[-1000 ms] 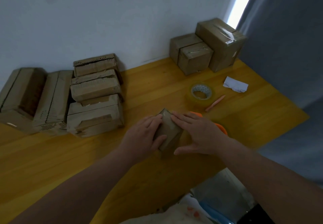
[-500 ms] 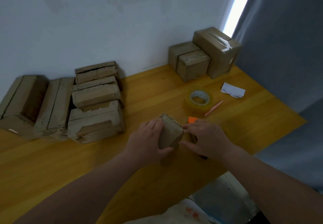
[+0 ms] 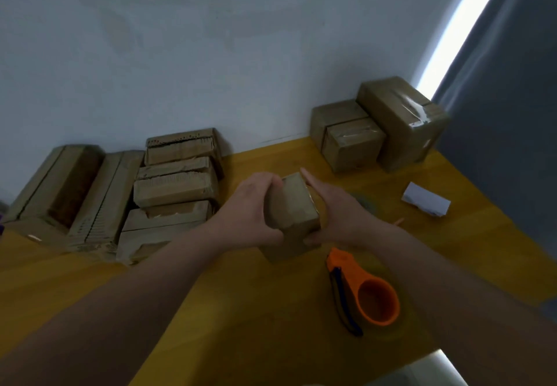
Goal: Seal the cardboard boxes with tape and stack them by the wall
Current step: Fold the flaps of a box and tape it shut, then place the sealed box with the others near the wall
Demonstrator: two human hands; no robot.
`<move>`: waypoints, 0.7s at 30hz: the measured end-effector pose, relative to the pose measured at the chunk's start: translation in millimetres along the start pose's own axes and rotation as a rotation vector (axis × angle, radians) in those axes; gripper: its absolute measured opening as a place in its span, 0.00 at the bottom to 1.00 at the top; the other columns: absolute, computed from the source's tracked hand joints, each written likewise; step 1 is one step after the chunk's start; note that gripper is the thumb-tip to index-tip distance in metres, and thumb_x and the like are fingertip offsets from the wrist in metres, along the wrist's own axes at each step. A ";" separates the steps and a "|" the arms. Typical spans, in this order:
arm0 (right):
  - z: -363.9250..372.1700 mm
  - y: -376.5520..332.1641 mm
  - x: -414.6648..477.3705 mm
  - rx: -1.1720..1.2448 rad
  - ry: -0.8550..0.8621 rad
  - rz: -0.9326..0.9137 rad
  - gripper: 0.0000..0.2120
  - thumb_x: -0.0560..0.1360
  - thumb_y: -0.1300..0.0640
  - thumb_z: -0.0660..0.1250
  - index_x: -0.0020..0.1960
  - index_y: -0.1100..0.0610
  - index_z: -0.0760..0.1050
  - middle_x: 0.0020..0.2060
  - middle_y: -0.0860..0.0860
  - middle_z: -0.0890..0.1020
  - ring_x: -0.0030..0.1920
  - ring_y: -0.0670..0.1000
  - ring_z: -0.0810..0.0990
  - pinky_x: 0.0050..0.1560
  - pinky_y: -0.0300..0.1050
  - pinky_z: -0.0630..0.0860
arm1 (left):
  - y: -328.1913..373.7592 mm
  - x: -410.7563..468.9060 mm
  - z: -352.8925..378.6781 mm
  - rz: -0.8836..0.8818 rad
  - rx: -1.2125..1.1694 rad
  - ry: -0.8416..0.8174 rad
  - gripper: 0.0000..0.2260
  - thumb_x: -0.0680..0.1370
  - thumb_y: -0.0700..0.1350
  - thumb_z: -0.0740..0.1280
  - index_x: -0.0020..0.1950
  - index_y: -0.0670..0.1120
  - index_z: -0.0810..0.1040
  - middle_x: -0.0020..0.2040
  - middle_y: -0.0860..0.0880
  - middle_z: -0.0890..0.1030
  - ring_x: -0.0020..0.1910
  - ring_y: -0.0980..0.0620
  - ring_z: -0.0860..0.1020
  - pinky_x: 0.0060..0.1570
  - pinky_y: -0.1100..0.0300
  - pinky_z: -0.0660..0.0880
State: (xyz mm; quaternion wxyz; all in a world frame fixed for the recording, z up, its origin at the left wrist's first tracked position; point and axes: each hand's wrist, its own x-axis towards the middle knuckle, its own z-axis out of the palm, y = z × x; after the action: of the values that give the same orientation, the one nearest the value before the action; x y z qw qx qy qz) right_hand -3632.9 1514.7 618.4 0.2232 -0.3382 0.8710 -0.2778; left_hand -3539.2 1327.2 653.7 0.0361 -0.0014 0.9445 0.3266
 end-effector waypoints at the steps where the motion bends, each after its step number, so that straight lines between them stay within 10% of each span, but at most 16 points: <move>1: -8.1 3.5 4.8 0.010 -0.001 -0.022 0.65 0.60 0.54 0.83 0.79 0.48 0.39 0.76 0.48 0.60 0.75 0.52 0.59 0.72 0.52 0.60 | 4.6 8.5 -1.7 0.013 -0.012 0.000 0.30 0.64 0.46 0.77 0.60 0.54 0.65 0.56 0.55 0.65 0.55 0.54 0.67 0.50 0.59 0.72; 12: -88.0 62.7 31.1 -0.146 0.157 -0.042 0.58 0.61 0.49 0.80 0.79 0.46 0.45 0.73 0.51 0.60 0.72 0.56 0.59 0.69 0.54 0.62 | 33.5 100.6 23.3 0.006 0.108 0.004 0.30 0.70 0.43 0.74 0.69 0.48 0.67 0.68 0.49 0.67 0.69 0.50 0.64 0.67 0.60 0.61; 21: -113.6 101.4 52.8 -0.762 0.131 0.147 0.53 0.69 0.47 0.75 0.78 0.45 0.40 0.74 0.56 0.56 0.74 0.59 0.56 0.71 0.57 0.61 | 28.3 124.9 46.7 -0.149 0.292 -0.033 0.22 0.77 0.45 0.67 0.71 0.49 0.69 0.71 0.48 0.69 0.71 0.49 0.65 0.67 0.57 0.63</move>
State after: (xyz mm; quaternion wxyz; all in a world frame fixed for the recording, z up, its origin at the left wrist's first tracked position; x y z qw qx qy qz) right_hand -3781.1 1577.4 628.2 0.0447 -0.3150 0.9461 0.0611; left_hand -3661.4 1380.8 625.9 0.0756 -0.0608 0.9784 0.1825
